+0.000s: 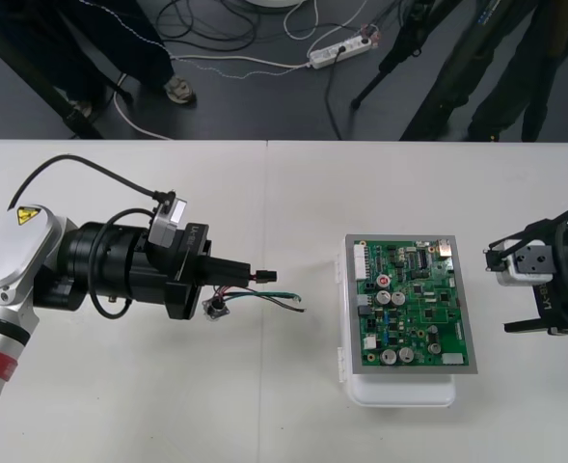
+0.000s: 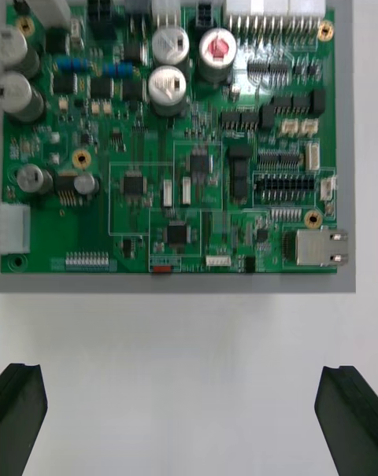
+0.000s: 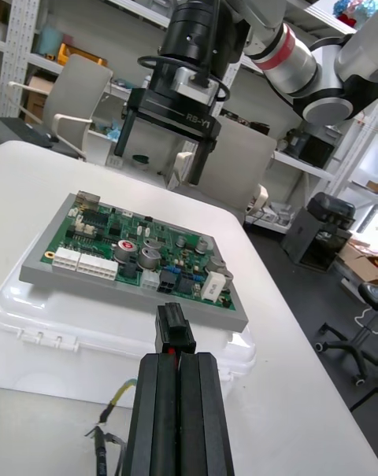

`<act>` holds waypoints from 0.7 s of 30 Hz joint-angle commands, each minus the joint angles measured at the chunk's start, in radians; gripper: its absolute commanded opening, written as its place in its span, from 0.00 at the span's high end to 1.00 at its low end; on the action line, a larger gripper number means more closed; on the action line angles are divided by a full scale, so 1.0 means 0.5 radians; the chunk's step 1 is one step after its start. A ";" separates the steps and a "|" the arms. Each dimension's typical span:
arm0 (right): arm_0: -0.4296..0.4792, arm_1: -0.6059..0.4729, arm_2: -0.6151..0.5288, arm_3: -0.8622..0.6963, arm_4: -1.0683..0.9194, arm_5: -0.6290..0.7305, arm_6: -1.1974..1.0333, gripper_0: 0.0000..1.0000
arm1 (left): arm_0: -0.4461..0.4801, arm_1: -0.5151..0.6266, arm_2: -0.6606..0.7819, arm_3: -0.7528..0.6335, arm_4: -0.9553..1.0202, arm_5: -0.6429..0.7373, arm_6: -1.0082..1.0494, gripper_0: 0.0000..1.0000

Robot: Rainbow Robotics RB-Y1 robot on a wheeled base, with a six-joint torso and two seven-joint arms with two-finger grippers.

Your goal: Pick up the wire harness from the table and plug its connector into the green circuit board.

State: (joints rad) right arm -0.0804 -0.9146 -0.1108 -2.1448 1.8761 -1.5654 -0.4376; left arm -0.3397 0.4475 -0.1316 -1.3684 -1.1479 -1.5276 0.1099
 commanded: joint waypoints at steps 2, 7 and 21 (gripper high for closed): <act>0.087 -0.079 0.031 -0.048 0.169 -0.011 -0.024 0.00 | 0.004 0.059 -0.080 0.037 -0.005 -0.086 -0.257 1.00; 0.087 -0.079 0.077 -0.048 0.248 -0.011 -0.042 0.00 | -0.035 0.044 -0.126 0.135 0.001 -0.086 -0.324 1.00; 0.026 -0.076 0.421 -0.113 0.610 -0.011 -0.242 0.00 | -0.186 -0.063 -0.231 0.537 0.004 -0.086 -0.695 1.00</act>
State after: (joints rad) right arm -0.0491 -0.9154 0.0442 -2.1692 2.1527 -1.5654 -0.4537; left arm -0.3783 0.4405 -0.2200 -1.1314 -1.1482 -1.5276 -0.1463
